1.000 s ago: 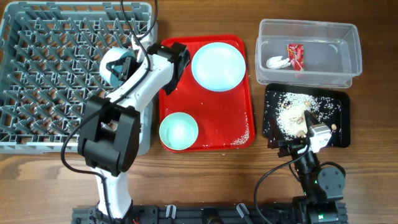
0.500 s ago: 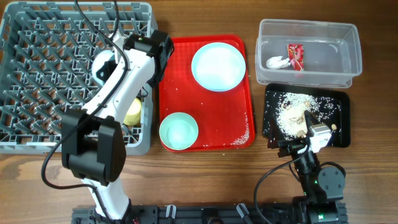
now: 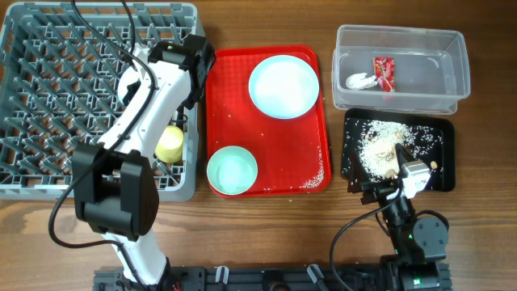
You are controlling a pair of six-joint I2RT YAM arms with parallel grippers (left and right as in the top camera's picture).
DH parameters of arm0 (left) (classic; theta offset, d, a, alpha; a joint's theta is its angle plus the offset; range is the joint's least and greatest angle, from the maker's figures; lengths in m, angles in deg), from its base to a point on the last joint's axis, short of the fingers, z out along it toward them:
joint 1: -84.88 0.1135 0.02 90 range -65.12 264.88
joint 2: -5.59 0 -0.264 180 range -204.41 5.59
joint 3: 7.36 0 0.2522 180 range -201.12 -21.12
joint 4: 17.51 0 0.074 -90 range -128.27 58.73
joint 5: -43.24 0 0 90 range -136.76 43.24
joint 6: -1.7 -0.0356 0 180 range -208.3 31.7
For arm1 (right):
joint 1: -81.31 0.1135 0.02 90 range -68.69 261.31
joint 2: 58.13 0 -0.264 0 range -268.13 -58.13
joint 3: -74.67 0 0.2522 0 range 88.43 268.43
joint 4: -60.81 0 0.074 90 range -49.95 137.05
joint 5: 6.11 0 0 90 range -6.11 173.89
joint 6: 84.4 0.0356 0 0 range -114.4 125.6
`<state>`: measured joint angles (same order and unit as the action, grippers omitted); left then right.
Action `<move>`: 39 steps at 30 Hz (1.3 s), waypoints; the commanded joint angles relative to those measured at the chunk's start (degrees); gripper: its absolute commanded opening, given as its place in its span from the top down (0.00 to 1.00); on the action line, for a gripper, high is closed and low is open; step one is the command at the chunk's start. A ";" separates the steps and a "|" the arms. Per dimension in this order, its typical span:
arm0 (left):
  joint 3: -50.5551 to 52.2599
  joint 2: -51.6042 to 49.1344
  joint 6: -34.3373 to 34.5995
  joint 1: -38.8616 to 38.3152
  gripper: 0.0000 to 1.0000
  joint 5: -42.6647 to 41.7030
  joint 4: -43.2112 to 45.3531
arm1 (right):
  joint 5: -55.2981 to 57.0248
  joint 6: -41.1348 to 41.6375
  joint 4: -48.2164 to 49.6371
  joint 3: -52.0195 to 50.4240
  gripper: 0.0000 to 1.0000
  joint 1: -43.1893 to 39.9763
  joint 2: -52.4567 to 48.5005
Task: Sort waste into correct bins and load items into the dishwasher rack
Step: 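Grasp the green bowl with the left gripper and place it in the rack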
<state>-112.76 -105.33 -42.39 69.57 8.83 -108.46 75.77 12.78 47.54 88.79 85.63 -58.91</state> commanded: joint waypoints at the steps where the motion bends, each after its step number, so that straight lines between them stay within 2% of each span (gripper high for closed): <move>1: -0.50 0.50 1.49 1.44 0.96 0.70 -0.20 | -0.74 -1.03 0.24 -0.07 0.00 -0.22 0.35; 7: -0.48 0.50 4.94 0.90 0.96 -8.24 -0.24 | -0.74 -1.03 0.24 -0.07 0.00 -0.22 0.35; 10: -0.48 0.50 4.94 -0.17 0.92 -8.26 -1.57 | -0.74 -1.01 0.26 -0.07 0.00 -0.22 0.35; 13: -0.50 0.52 4.92 -2.25 0.80 -8.22 -3.06 | -0.74 -1.01 0.24 -0.07 0.00 -0.22 0.35; 15: -0.55 0.57 4.92 -2.86 0.77 -8.22 -3.52 | -0.74 -1.01 0.24 -0.07 0.00 -0.22 0.35; 17: -0.59 0.76 4.92 -3.45 0.69 -8.26 -3.93 | -0.74 -1.03 0.24 -0.07 0.00 -0.22 0.35; 20: -2.54 0.79 4.90 -4.70 0.47 -9.51 -4.98 | -0.74 -1.03 0.24 -0.07 0.00 -0.22 0.35; 21: -3.80 0.83 4.85 -5.29 0.43 -10.93 -5.27 | -0.74 -1.03 0.24 -0.07 0.00 -0.22 0.35; 26: -11.54 1.40 3.80 -9.22 0.38 -13.53 -9.49 | -0.74 -1.01 0.24 -0.07 0.00 -0.22 0.35; 28: -12.70 2.47 3.82 -9.99 0.30 -11.98 -10.34 | -0.74 -1.01 0.24 -0.07 0.00 -0.22 0.35; 30: -12.70 3.04 3.80 -9.20 0.30 -10.16 -10.49 | -0.74 -1.03 0.24 -0.07 0.00 -0.22 0.35; 32: -12.70 3.04 3.82 -7.58 0.37 -9.11 -10.93 | -0.74 -1.01 0.24 -0.07 0.00 -0.22 0.35; 33: -12.70 3.04 3.80 -6.08 0.47 -12.02 -10.25 | -0.74 -1.03 0.24 -0.07 0.00 -0.22 0.35; 34: -12.70 3.04 3.37 -5.49 0.50 -17.09 -8.96 | -0.74 -1.01 0.24 -0.07 0.00 -0.22 0.35; 35: -12.68 3.02 0.59 -5.53 0.50 -21.14 -7.34 | -0.74 -1.03 0.24 -0.07 0.00 -0.22 0.35; 37: -12.63 3.02 -9.92 -7.52 0.51 -33.07 -2.67 | -0.74 -1.01 0.24 -0.07 0.00 -0.22 0.35; 38: -12.61 3.02 -12.79 -9.53 0.50 -36.09 -2.10 | -0.74 -1.01 0.24 -0.07 0.00 -0.22 0.35; 39: -12.46 3.02 -12.87 -13.05 0.50 -37.00 -3.52 | -0.74 -1.03 0.26 -0.07 0.00 -0.22 0.35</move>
<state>-124.41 -103.58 -47.61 62.64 -17.68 -110.97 75.77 12.78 47.54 88.79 85.63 -58.91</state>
